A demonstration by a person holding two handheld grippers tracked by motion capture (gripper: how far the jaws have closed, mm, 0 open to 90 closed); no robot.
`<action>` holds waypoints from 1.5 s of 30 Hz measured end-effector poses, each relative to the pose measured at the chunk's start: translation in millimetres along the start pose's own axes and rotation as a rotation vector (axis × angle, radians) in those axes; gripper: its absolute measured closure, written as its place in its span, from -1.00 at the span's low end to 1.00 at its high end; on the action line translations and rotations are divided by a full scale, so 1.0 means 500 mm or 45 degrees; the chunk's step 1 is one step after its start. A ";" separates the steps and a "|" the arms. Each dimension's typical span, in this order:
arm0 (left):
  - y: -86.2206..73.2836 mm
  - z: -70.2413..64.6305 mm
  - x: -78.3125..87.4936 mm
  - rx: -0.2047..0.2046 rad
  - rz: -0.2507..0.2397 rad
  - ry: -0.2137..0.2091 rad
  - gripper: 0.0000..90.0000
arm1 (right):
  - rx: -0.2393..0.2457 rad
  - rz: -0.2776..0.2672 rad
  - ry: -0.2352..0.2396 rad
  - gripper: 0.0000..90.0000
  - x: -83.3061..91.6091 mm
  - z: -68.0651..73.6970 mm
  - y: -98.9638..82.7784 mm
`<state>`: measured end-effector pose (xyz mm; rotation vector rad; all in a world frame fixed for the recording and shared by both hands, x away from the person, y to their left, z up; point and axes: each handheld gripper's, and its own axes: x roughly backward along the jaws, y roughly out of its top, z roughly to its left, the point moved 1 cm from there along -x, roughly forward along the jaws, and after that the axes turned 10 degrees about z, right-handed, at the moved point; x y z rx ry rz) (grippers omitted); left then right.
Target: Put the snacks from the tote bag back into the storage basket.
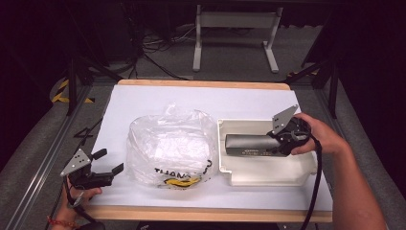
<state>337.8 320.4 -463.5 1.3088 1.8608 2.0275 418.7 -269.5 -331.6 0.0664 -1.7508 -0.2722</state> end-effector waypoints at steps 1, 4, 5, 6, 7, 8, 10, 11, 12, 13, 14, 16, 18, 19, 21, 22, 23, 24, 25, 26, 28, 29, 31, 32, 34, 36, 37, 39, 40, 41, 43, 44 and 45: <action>0.000 0.000 0.000 0.000 0.000 0.000 -0.80 | -0.010 0.017 0.016 -0.05 -0.003 0.001 0.000; 0.000 0.000 0.000 0.001 0.002 -0.002 -0.80 | -0.007 0.036 0.035 -0.05 -0.015 -0.002 0.001; 0.000 0.000 0.000 0.001 0.001 -0.002 -0.80 | 0.008 0.043 0.041 -0.05 -0.018 -0.004 0.002; 0.000 0.000 0.000 0.000 0.003 -0.002 -0.80 | -0.003 0.044 0.042 -0.05 -0.021 -0.003 0.001; 0.000 0.000 0.000 -0.001 0.005 -0.002 -0.80 | 0.001 0.047 0.050 -0.05 -0.024 -0.005 0.001; 0.000 0.000 0.000 0.001 0.005 -0.002 -0.80 | 0.010 0.048 0.056 -0.05 -0.028 -0.006 0.001; 0.000 0.000 0.000 0.000 0.007 -0.001 -0.80 | 0.012 0.057 0.063 -0.05 -0.032 -0.007 -0.001; 0.000 0.000 0.000 0.000 0.008 -0.001 -0.80 | 0.005 0.061 0.062 -0.05 -0.035 -0.008 -0.002; 0.000 0.000 0.000 0.000 0.008 -0.001 -0.80 | 0.010 0.064 0.061 -0.05 -0.037 -0.009 -0.004; 0.001 0.001 0.000 -0.001 0.009 -0.002 -0.80 | 0.011 0.064 0.063 -0.05 -0.039 -0.010 -0.005; 0.001 0.001 -0.001 -0.001 0.009 -0.002 -0.80 | 0.009 0.063 0.066 -0.05 -0.040 -0.011 -0.008; 0.001 0.001 -0.001 -0.001 0.008 -0.002 -0.81 | 0.005 0.060 0.078 -0.05 -0.041 -0.013 -0.012; 0.001 0.001 -0.001 0.000 0.009 -0.001 -0.80 | 0.002 0.057 0.081 -0.05 -0.043 -0.013 -0.015; 0.001 0.001 -0.001 0.000 0.009 -0.001 -0.80 | 0.003 0.059 0.083 -0.05 -0.046 -0.014 -0.017; 0.001 0.000 -0.001 0.001 0.011 0.000 -0.80 | 0.000 0.072 0.086 -0.05 -0.050 -0.014 -0.019; 0.001 0.000 -0.001 0.001 0.010 0.000 -0.80 | 0.003 0.085 0.091 -0.05 -0.054 -0.015 -0.021; 0.001 0.001 -0.001 -0.001 0.009 -0.001 -0.80 | -0.001 0.095 0.095 -0.05 -0.057 -0.015 -0.022; 0.001 0.001 -0.001 -0.001 0.008 -0.001 -0.80 | 0.000 0.117 0.098 -0.05 -0.061 -0.015 -0.023; 0.001 0.000 -0.001 0.002 0.009 -0.001 -0.80 | -0.001 0.127 0.097 -0.05 -0.064 -0.014 -0.024; 0.001 0.000 -0.001 0.001 0.009 -0.001 -0.80 | -0.001 0.143 0.097 -0.05 -0.068 -0.013 -0.024; 0.001 0.000 -0.001 0.001 0.009 -0.001 -0.80 | -0.001 0.176 0.099 -0.05 -0.073 -0.012 -0.024; 0.001 0.001 -0.001 -0.001 0.009 -0.002 -0.80 | 0.006 0.177 0.099 -0.05 -0.075 -0.014 -0.024; 0.000 0.000 0.000 0.000 0.007 -0.002 -0.80 | 0.001 0.200 0.100 -0.06 -0.078 -0.013 -0.024; 0.000 0.000 0.000 0.000 0.007 -0.002 -0.80 | 0.010 0.210 0.099 -0.06 -0.080 -0.014 -0.023; 0.000 0.000 0.000 0.000 0.007 -0.002 -0.80 | -0.005 0.225 0.095 -0.06 -0.083 -0.013 -0.023; 0.000 0.000 0.000 0.001 0.006 -0.002 -0.80 | 0.001 0.229 0.094 -0.06 -0.084 -0.014 -0.023; 0.000 0.000 0.000 -0.001 0.006 -0.003 -0.80 | 0.000 0.239 0.089 -0.06 -0.086 -0.014 -0.022; 0.000 0.001 0.000 -0.001 0.005 -0.003 -0.80 | 0.003 0.245 0.078 -0.06 -0.090 -0.015 -0.022; 0.000 0.001 0.000 -0.001 0.005 -0.003 -0.80 | -0.005 0.261 0.080 -0.06 -0.090 -0.015 -0.022; 0.000 0.001 0.000 -0.001 0.005 -0.003 -0.80 | 0.007 0.259 0.074 -0.06 -0.092 -0.016 -0.022; 0.000 0.000 0.000 -0.001 0.004 -0.004 -0.80 | 0.006 0.267 0.064 -0.07 -0.094 -0.017 -0.022; 0.000 0.001 0.000 -0.001 0.004 -0.004 -0.80 | -0.003 0.274 0.064 -0.07 -0.094 -0.016 -0.022; 0.000 0.001 0.000 -0.001 0.004 -0.004 -0.80 | -0.003 0.275 0.056 -0.07 -0.093 -0.017 -0.022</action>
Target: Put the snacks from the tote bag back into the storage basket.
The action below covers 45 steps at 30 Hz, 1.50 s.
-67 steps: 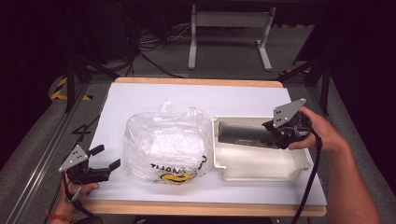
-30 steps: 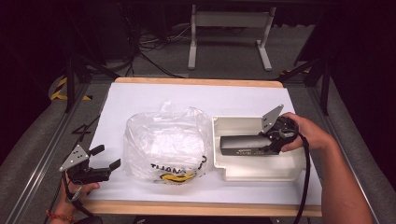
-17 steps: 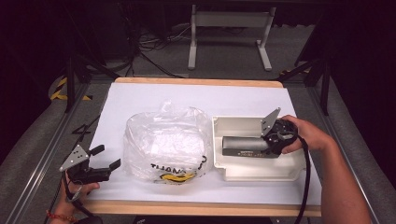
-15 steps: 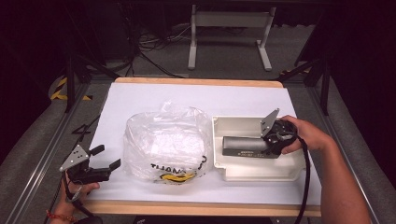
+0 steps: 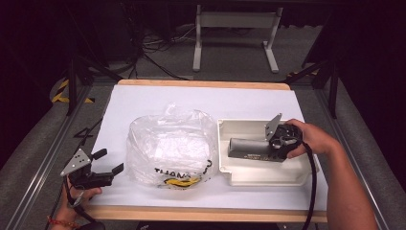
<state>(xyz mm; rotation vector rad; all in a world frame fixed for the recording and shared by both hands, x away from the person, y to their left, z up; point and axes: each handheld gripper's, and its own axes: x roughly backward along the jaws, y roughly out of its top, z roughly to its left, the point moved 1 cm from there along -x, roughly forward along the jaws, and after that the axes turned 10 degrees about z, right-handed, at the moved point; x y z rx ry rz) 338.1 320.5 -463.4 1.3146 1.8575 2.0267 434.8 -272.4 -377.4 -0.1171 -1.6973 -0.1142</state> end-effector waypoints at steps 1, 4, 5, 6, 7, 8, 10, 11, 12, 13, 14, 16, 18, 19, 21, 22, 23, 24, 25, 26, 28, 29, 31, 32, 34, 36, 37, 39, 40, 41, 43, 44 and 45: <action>0.000 0.000 0.000 0.000 0.000 0.000 -0.80 | 0.000 0.000 0.000 -0.07 0.000 0.000 0.000; 0.000 0.000 0.000 0.000 -0.001 0.000 -0.80 | 0.002 0.006 -0.010 -0.07 0.000 -0.001 0.000; 0.000 0.000 0.000 0.000 -0.001 -0.001 -0.80 | 0.000 0.009 -0.016 -0.08 0.000 -0.001 -0.001; 0.000 0.000 0.000 -0.001 0.000 0.000 -0.80 | 0.003 0.013 -0.024 -0.08 0.001 -0.001 0.000; 0.000 0.000 0.000 -0.001 0.000 0.000 -0.80 | -0.001 0.016 -0.027 -0.08 0.002 0.000 0.000; 0.000 0.000 0.000 -0.001 0.000 0.000 -0.80 | -0.008 0.021 -0.025 -0.08 0.002 0.001 -0.001; 0.000 0.000 0.000 0.001 -0.002 0.000 -0.80 | -0.003 0.028 -0.027 -0.08 0.002 -0.001 -0.002; 0.000 0.000 0.000 0.000 -0.002 0.000 -0.81 | 0.000 0.018 -0.036 -0.09 0.002 -0.001 -0.002; 0.000 0.000 0.000 -0.001 0.000 0.000 -0.80 | -0.002 0.018 -0.040 -0.09 0.002 -0.002 -0.002; 0.000 0.000 0.000 -0.001 0.000 -0.001 -0.80 | -0.007 0.014 -0.048 -0.10 0.002 -0.002 -0.003; 0.000 0.000 0.000 -0.001 -0.001 -0.001 -0.80 | -0.008 0.012 -0.052 -0.11 0.003 -0.002 -0.004; 0.000 0.000 0.000 0.001 -0.002 0.000 -0.80 | -0.010 0.021 -0.059 -0.12 0.004 -0.004 -0.005; 0.000 0.000 0.000 0.001 -0.002 0.000 -0.80 | -0.020 0.032 -0.059 -0.13 0.005 -0.003 -0.007; 0.000 0.000 0.000 0.000 -0.002 0.000 -0.80 | -0.025 0.036 -0.062 -0.13 0.006 -0.003 -0.007; 0.000 0.000 0.000 0.000 -0.002 0.000 -0.81 | -0.017 0.037 -0.069 -0.13 0.007 -0.004 -0.009; 0.000 0.000 0.000 0.000 -0.002 0.000 -0.81 | -0.024 0.040 -0.082 -0.13 0.007 -0.003 -0.010; 0.000 0.000 0.000 -0.001 -0.001 0.000 -0.80 | -0.028 0.045 -0.086 -0.14 0.007 -0.004 -0.013; 0.000 0.000 0.000 -0.001 0.000 0.000 -0.80 | -0.035 0.045 -0.088 -0.15 0.007 -0.004 -0.015; 0.000 0.000 0.000 -0.001 0.000 0.000 -0.80 | -0.035 0.045 -0.088 -0.15 0.007 -0.004 -0.015; 0.000 0.000 0.000 -0.001 0.000 -0.001 -0.80 | -0.033 0.052 -0.090 -0.15 0.008 -0.005 -0.016; 0.000 0.000 0.000 -0.002 -0.001 -0.001 -0.80 | -0.037 0.051 -0.099 -0.15 0.008 -0.005 -0.017; 0.000 0.000 0.000 0.000 -0.003 0.000 -0.80 | -0.038 0.049 -0.100 -0.15 0.008 -0.005 -0.018; 0.000 -0.001 0.000 0.001 -0.004 0.003 -0.80 | -0.038 0.051 -0.105 -0.15 0.008 -0.005 -0.018; 0.000 -0.001 0.000 0.001 -0.004 0.002 -0.80 | -0.038 0.052 -0.106 -0.15 0.009 -0.005 -0.019; 0.000 0.000 0.000 0.001 -0.004 0.002 -0.80 | -0.041 0.055 -0.104 -0.15 0.010 -0.005 -0.019; 0.000 0.000 0.000 0.001 -0.004 0.002 -0.80 | -0.051 0.060 -0.104 -0.16 0.011 -0.004 -0.021; 0.000 0.000 0.000 0.001 -0.004 0.001 -0.80 | -0.053 0.054 -0.109 -0.16 0.012 -0.004 -0.024; 0.000 0.000 0.000 0.001 -0.004 0.002 -0.80 | -0.053 0.056 -0.109 -0.16 0.015 -0.004 -0.027; 0.000 0.000 0.000 0.001 -0.004 0.003 -0.80 | -0.061 0.052 -0.118 -0.16 0.015 -0.003 -0.029; 0.000 -0.001 0.000 0.001 -0.004 0.002 -0.80 | -0.062 0.053 -0.120 -0.16 0.016 -0.003 -0.030; 0.000 0.000 0.000 0.000 -0.003 0.002 -0.81 | -0.066 0.054 -0.125 -0.16 0.019 -0.001 -0.032; 0.000 -0.001 0.000 0.000 -0.002 0.003 -0.80 | -0.065 0.056 -0.127 -0.16 0.022 -0.001 -0.034; 0.000 -0.001 0.000 0.000 -0.003 0.003 -0.80 | -0.071 0.048 -0.133 -0.16 0.024 0.000 -0.035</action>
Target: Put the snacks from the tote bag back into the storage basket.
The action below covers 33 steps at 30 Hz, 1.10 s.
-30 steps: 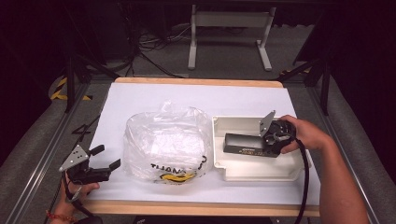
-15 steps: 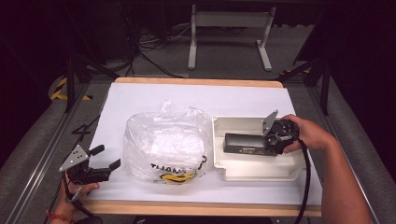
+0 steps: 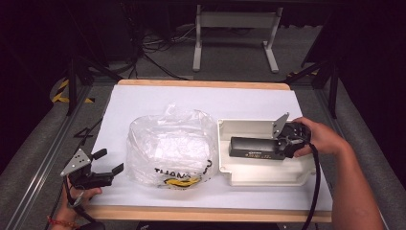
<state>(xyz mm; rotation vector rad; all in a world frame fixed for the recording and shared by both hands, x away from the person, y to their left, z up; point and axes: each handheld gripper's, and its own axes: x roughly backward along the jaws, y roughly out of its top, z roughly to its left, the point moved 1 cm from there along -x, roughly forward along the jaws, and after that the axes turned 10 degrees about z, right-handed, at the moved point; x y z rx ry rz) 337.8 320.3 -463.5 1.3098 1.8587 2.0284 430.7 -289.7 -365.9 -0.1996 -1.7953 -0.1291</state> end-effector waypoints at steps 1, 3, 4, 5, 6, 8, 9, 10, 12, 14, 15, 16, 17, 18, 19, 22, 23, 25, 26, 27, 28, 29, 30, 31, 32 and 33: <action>0.000 0.000 0.000 0.001 0.000 0.000 -0.80 | 0.005 -0.003 0.002 -0.16 0.003 0.000 -0.002; 0.000 0.000 0.000 0.001 -0.001 0.000 -0.80 | -0.008 -0.029 -0.008 -0.16 0.008 0.000 -0.006; 0.000 0.000 0.000 0.001 -0.002 0.000 -0.80 | -0.016 -0.034 -0.013 -0.16 0.011 0.000 -0.008; 0.000 0.000 0.000 0.001 -0.002 0.000 -0.81 | -0.016 -0.034 -0.013 -0.16 0.011 0.000 -0.008; 0.000 0.000 0.000 0.001 -0.002 0.000 -0.81 | -0.025 -0.040 -0.014 -0.16 0.014 0.001 -0.011; 0.000 0.000 0.000 0.002 -0.003 0.000 -0.81 | -0.055 -0.075 -0.042 -0.16 0.020 0.003 -0.015; 0.000 0.000 0.000 0.002 -0.002 -0.001 -0.81 | -0.064 -0.100 -0.058 -0.16 0.024 0.004 -0.017; 0.000 0.000 0.000 0.002 -0.002 -0.001 -0.80 | -0.079 -0.115 -0.080 -0.17 0.029 0.005 -0.018; 0.000 0.001 0.000 0.002 -0.002 -0.001 -0.80 | -0.119 -0.173 -0.132 -0.19 0.039 0.008 -0.022; 0.000 0.000 0.000 0.003 0.000 -0.001 -0.80 | -0.159 -0.230 -0.159 -0.21 0.047 0.013 -0.024; 0.000 0.001 0.000 0.002 0.001 -0.003 -0.80 | -0.183 -0.248 -0.175 -0.21 0.051 0.016 -0.026; 0.000 0.001 0.000 0.002 0.001 -0.003 -0.80 | -0.196 -0.266 -0.185 -0.24 0.054 0.019 -0.027; 0.000 0.001 0.000 0.001 0.003 -0.003 -0.80 | -0.216 -0.296 -0.203 -0.25 0.058 0.021 -0.029; 0.000 0.000 0.000 0.003 0.004 -0.002 -0.80 | -0.245 -0.313 -0.209 -0.26 0.061 0.023 -0.031; 0.000 0.000 0.000 0.003 0.004 -0.002 -0.80 | -0.245 -0.313 -0.209 -0.26 0.061 0.023 -0.031; 0.000 0.001 0.000 0.000 0.006 -0.002 -0.80 | -0.319 -0.346 -0.245 -0.31 0.068 0.026 -0.036; 0.000 0.001 0.000 0.000 0.006 -0.001 -0.80 | -0.338 -0.351 -0.253 -0.31 0.069 0.027 -0.036; 0.000 0.001 0.000 0.001 0.006 0.000 -0.80 | -0.360 -0.368 -0.262 -0.33 0.075 0.032 -0.039; 0.000 0.001 0.000 0.001 0.007 0.000 -0.80 | -0.374 -0.365 -0.269 -0.35 0.076 0.034 -0.039; 0.000 0.001 0.000 0.001 0.007 0.000 -0.80 | -0.390 -0.376 -0.280 -0.36 0.077 0.036 -0.040; 0.000 0.001 0.000 0.002 0.005 -0.001 -0.80 | -0.412 -0.396 -0.285 -0.36 0.078 0.037 -0.041; 0.000 0.001 0.000 0.006 0.004 -0.001 -0.80 | -0.421 -0.398 -0.287 -0.37 0.080 0.039 -0.043; 0.000 0.001 0.000 0.006 0.004 -0.001 -0.80 | -0.436 -0.406 -0.292 -0.39 0.081 0.041 -0.044; 0.000 0.001 0.000 0.007 0.005 -0.001 -0.80 | -0.440 -0.409 -0.290 -0.40 0.082 0.042 -0.048; 0.000 0.001 0.000 0.007 0.005 -0.001 -0.80 | -0.455 -0.415 -0.293 -0.41 0.083 0.045 -0.049; 0.000 0.001 0.000 0.007 0.005 -0.001 -0.80 | -0.455 -0.415 -0.293 -0.41 0.083 0.045 -0.049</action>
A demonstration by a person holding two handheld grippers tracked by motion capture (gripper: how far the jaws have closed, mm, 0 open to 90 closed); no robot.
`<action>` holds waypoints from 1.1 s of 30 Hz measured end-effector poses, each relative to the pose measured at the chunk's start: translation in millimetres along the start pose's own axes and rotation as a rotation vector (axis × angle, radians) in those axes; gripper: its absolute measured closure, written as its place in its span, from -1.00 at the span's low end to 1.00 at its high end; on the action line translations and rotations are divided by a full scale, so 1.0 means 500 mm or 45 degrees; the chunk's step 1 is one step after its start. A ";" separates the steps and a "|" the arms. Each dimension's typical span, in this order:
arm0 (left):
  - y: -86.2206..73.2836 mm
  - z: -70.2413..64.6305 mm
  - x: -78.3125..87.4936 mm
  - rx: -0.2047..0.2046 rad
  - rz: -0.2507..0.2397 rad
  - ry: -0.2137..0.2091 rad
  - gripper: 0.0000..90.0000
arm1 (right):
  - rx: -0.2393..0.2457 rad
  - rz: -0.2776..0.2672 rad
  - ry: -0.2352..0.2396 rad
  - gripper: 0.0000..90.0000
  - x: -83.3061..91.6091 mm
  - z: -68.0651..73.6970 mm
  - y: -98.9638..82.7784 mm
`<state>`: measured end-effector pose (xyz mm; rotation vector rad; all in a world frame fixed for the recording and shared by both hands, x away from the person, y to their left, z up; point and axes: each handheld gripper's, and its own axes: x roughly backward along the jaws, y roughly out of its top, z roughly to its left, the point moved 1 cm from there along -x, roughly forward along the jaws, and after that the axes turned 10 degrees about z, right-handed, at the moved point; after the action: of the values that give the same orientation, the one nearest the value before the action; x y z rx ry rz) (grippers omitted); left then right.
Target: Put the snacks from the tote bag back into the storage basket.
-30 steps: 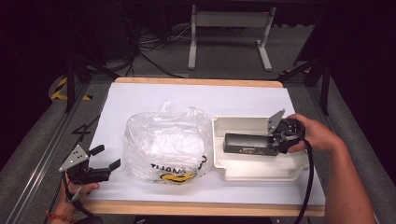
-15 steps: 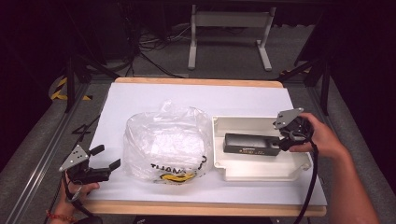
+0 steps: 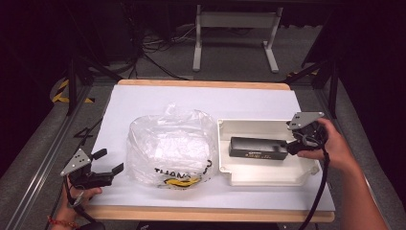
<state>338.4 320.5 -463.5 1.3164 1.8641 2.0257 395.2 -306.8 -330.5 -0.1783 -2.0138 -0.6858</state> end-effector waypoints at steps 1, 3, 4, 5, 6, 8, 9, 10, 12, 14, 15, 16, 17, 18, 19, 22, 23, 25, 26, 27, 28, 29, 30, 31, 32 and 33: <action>0.000 0.000 0.000 0.001 0.000 -0.001 -0.80 | -0.005 -0.003 -0.005 -0.43 0.001 0.001 -0.002; 0.000 0.000 0.000 0.004 0.003 0.000 -0.80 | -0.030 -0.007 -0.022 -0.46 0.003 0.005 -0.008; 0.000 0.000 0.000 0.005 0.003 0.001 -0.80 | -0.039 -0.007 -0.024 -0.50 0.004 0.006 -0.011; 0.000 0.000 -0.001 0.005 0.005 0.002 -0.80 | -0.052 -0.011 -0.033 -0.52 0.005 0.008 -0.013; 0.000 0.000 -0.001 0.003 0.005 0.002 -0.80 | -0.063 -0.011 -0.041 -0.52 0.007 0.009 -0.017; 0.001 0.000 -0.001 0.004 0.007 0.004 -0.80 | -0.080 -0.020 -0.046 -0.54 0.009 0.011 -0.024; 0.001 0.000 -0.001 0.004 0.007 0.004 -0.80 | -0.095 -0.024 -0.046 -0.57 0.011 0.011 -0.027; 0.001 0.001 -0.001 0.005 0.007 0.005 -0.80 | -0.105 -0.028 -0.050 -0.58 0.011 0.012 -0.029; 0.001 0.001 -0.002 0.004 0.009 0.006 -0.80 | -0.136 -0.031 -0.058 -0.62 0.015 0.013 -0.035; 0.001 0.001 -0.002 0.004 0.010 0.005 -0.80 | -0.151 -0.041 -0.074 -0.64 0.019 0.016 -0.040; 0.001 0.001 -0.002 0.004 0.010 0.005 -0.80 | -0.151 -0.041 -0.074 -0.64 0.019 0.016 -0.040; 0.001 0.001 -0.002 0.004 0.011 0.004 -0.80 | -0.156 -0.043 -0.079 -0.65 0.021 0.017 -0.043; 0.001 0.001 -0.002 0.005 0.009 0.004 -0.80 | -0.165 -0.046 -0.083 -0.66 0.022 0.019 -0.045; 0.001 0.001 -0.001 0.007 0.009 0.003 -0.80 | -0.171 -0.047 -0.086 -0.67 0.024 0.020 -0.047; 0.001 0.001 -0.001 0.008 0.006 0.003 -0.80 | -0.184 -0.054 -0.100 -0.68 0.026 0.022 -0.050; 0.001 0.001 -0.001 0.007 0.006 0.005 -0.80 | -0.230 -0.068 -0.116 -0.71 0.030 0.025 -0.060; 0.001 0.001 -0.001 0.006 0.006 0.004 -0.80 | -0.247 -0.075 -0.116 -0.71 0.032 0.026 -0.064; 0.001 0.001 -0.001 0.007 0.006 0.003 -0.80 | -0.256 -0.080 -0.113 -0.72 0.033 0.026 -0.067; 0.001 0.001 -0.001 0.008 0.005 0.002 -0.80 | -0.273 -0.089 -0.120 -0.73 0.036 0.027 -0.072; 0.001 0.001 -0.001 0.007 0.004 0.002 -0.80 | -0.290 -0.095 -0.128 -0.73 0.038 0.028 -0.078; 0.001 0.001 -0.001 0.008 0.004 0.002 -0.80 | -0.305 -0.098 -0.127 -0.74 0.040 0.027 -0.082; 0.001 0.001 -0.001 0.008 0.005 0.003 -0.80 | -0.314 -0.102 -0.121 -0.75 0.040 0.026 -0.085; 0.001 0.001 -0.001 0.009 0.005 0.003 -0.80 | -0.330 -0.110 -0.127 -0.75 0.042 0.026 -0.089; 0.001 0.001 -0.001 0.008 0.005 0.003 -0.80 | -0.353 -0.113 -0.137 -0.75 0.044 0.027 -0.095; 0.000 0.001 0.000 0.009 0.004 0.002 -0.80 | -0.364 -0.116 -0.134 -0.75 0.045 0.027 -0.100; 0.000 0.001 0.000 0.007 0.005 0.003 -0.80 | -0.373 -0.120 -0.130 -0.75 0.047 0.029 -0.105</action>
<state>338.9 320.8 -463.4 1.3206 1.8713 2.0260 351.5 -346.2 -337.1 -0.2973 -2.0203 -1.0498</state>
